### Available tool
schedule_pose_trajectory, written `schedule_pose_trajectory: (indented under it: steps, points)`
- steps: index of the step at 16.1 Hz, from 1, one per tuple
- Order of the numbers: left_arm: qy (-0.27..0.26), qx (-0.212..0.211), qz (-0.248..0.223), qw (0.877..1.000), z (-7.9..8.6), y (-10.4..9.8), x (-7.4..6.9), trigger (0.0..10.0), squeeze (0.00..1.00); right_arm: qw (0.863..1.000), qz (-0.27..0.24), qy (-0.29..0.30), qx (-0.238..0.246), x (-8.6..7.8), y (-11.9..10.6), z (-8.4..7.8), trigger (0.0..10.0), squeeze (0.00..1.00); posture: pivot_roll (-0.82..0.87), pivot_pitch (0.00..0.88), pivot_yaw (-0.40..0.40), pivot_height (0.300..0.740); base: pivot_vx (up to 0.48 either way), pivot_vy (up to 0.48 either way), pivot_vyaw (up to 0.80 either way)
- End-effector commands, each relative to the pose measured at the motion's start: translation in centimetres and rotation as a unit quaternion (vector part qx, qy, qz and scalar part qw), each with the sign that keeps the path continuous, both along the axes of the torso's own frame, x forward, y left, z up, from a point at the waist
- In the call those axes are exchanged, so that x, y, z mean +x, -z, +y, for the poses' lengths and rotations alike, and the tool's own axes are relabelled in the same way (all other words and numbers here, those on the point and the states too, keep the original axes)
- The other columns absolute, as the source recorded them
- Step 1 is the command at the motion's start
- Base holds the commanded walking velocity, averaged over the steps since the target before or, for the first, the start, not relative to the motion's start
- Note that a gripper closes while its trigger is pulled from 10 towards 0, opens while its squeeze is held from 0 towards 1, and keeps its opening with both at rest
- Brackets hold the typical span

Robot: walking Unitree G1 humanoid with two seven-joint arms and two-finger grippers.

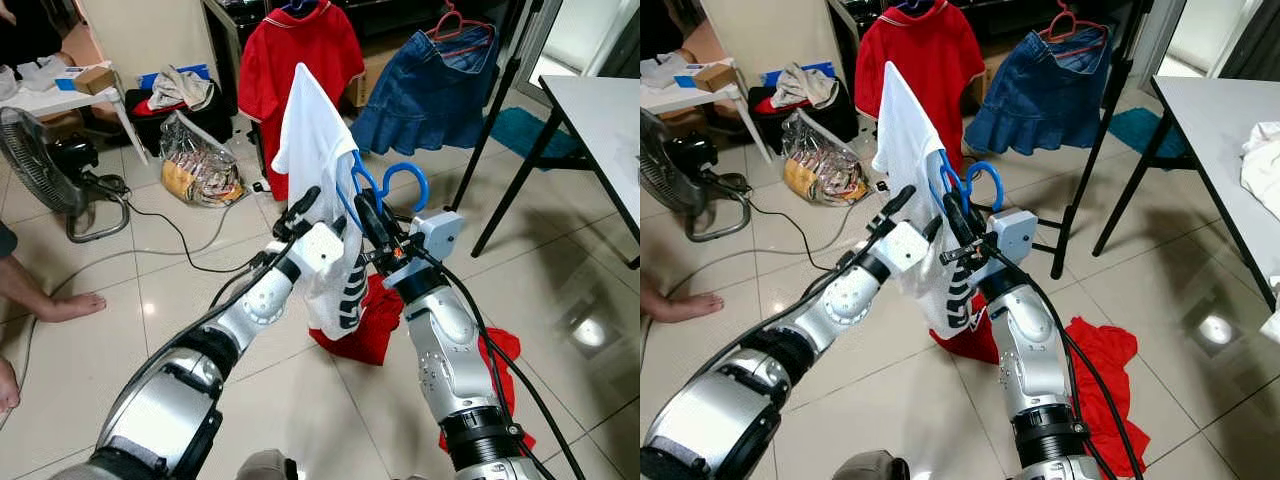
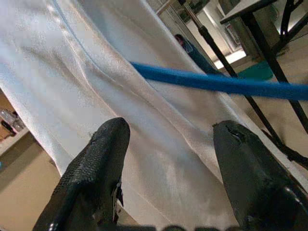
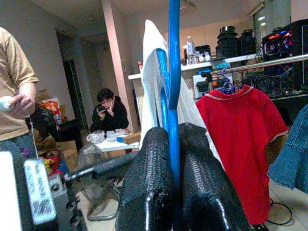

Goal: Hang hanger

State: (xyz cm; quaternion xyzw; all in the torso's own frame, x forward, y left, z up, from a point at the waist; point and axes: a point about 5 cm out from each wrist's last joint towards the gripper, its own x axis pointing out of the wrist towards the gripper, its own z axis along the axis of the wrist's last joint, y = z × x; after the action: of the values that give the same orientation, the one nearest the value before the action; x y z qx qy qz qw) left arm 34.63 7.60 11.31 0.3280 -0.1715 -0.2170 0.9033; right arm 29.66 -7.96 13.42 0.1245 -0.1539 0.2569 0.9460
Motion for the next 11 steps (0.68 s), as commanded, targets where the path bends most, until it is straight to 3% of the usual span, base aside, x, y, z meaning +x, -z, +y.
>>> schedule_pose_trajectory:
  steps: [1, 7, 8, 9, 11]
  points:
    - [0.009, 0.008, -0.002, 1.0, -0.05, -0.33, 0.2, 10.0, 0.0, 1.0, -0.026, -0.001, 0.008, -0.01, -1.09, 0.29, 10.0, 0.0, 0.09, 0.0, 0.084, 0.74, 0.0, 0.0, 0.0]
    - [0.025, -0.01, 0.019, 0.999, -0.06, -0.5, 0.3, 10.0, 0.0, 1.0, -0.024, 0.0, 0.008, 0.01, -1.05, 0.16, 10.0, 0.0, 0.09, 0.0, 0.079, 0.74, 0.0, 0.0, 0.0]
    - [0.027, -0.01, 0.023, 0.999, -0.1, -0.41, 0.27, 9.5, 0.0, 1.0, -0.025, 0.0, 0.008, 0.03, -1.08, 0.19, 10.0, 0.0, 0.09, 0.0, 0.078, 0.74, 0.0, 0.0, 0.0]
    - [0.029, -0.009, 0.029, 0.999, -0.16, -0.28, 0.22, 0.0, 0.0, 1.0, -0.025, -0.001, 0.009, 0.06, -1.13, 0.22, 10.0, 0.0, 0.09, 0.0, 0.078, 0.74, 0.0, 0.0, 0.0]
    - [0.029, -0.009, 0.033, 0.999, -0.17, -0.19, 0.21, 0.0, 0.0, 1.0, -0.023, 0.001, 0.012, 0.07, -1.15, 0.17, 10.0, 0.0, 0.09, 0.0, 0.078, 0.74, 0.0, 0.0, 0.0]
